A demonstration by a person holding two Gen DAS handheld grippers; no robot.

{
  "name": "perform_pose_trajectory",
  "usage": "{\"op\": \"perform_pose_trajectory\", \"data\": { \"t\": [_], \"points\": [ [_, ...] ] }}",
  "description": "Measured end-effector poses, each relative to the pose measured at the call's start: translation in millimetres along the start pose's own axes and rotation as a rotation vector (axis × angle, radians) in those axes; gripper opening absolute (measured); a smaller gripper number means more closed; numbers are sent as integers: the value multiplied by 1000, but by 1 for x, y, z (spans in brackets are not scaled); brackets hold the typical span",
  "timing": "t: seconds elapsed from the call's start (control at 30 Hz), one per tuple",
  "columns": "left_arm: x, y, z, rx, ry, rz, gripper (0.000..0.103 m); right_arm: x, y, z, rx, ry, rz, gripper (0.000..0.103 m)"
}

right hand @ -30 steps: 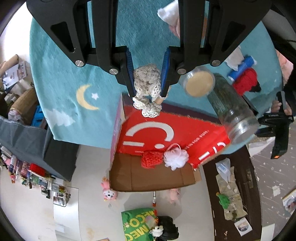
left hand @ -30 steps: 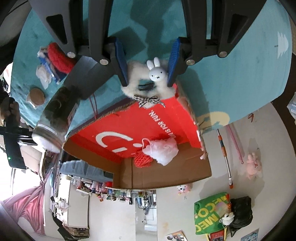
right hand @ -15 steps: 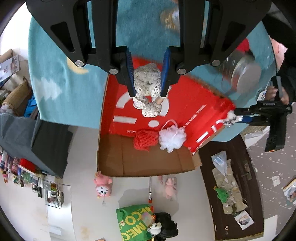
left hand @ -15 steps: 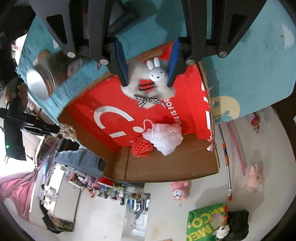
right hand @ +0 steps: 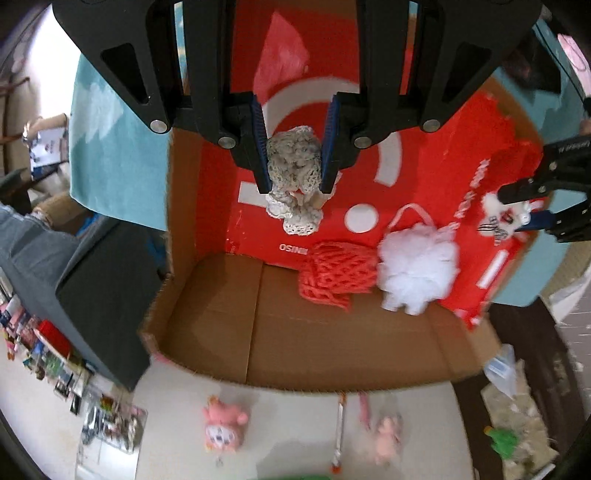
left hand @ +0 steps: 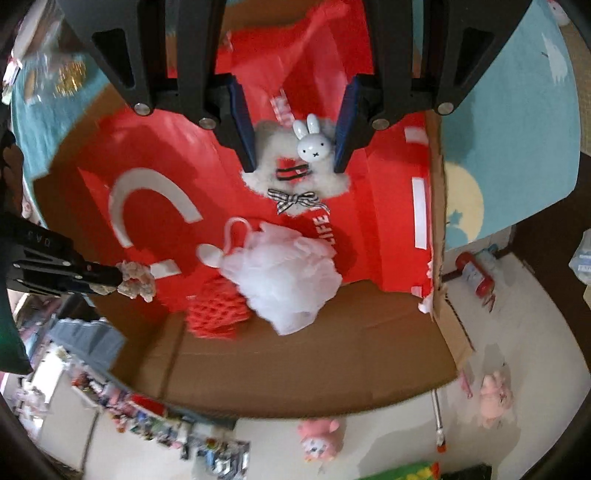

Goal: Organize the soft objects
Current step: 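Carry the bunny keychain and scrunchie into the box and open both tools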

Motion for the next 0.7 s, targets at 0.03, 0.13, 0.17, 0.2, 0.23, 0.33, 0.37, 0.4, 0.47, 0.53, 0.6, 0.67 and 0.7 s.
{"op": "perform_pose_trajectory", "data": {
  "t": [0.03, 0.13, 0.17, 0.2, 0.23, 0.33, 0.37, 0.4, 0.47, 0.53, 0.6, 0.67, 0.7],
  "points": [
    [-4, 3, -1, 4, 9, -9, 43, -8, -2, -3, -6, 10, 22, 25],
    [-20, 10, -5, 16, 43, -35, 43, -28, -4, -11, -19, 46, 48, 25],
    [-25, 12, -6, 17, 54, -41, 43, -33, -4, -13, -21, 50, 62, 25],
    [-29, 14, -6, 20, 59, -45, 43, -40, -5, -14, -16, 54, 84, 25],
    [-31, 15, -7, 22, 62, -45, 43, -43, -6, -15, -13, 56, 86, 25],
    [-38, 17, -6, 20, 73, -56, 44, -55, -9, -16, -27, 82, 90, 25],
    [-40, 19, -5, 18, 75, -64, 44, -58, -10, -16, -28, 89, 82, 25],
    [-41, 19, -5, 19, 75, -67, 44, -60, -11, -16, -27, 97, 81, 25],
    [-44, 21, -3, 27, 80, -60, 44, -66, -16, -15, -28, 107, 108, 25],
    [-46, 23, -3, 33, 75, -58, 44, -67, -17, -14, -34, 117, 98, 25],
    [-46, 24, -3, 32, 68, -62, 44, -65, -17, -15, -28, 115, 96, 26],
    [-46, 24, -2, 33, 66, -59, 44, -66, -17, -15, -16, 118, 106, 26],
    [-45, 23, -1, 34, 65, -59, 45, -66, -17, -15, -10, 118, 108, 26]
  ]
}}
Point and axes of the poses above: each gripper's, at about its wrist camera, not at the fingertips, and x roughly against the way its jaws point, y to its left, z to its underside, the point moved 8 cm from there along -x, roughly the way its jaws point, and after that the axes turned 14 degrees about -x, right-handed, at the moved point
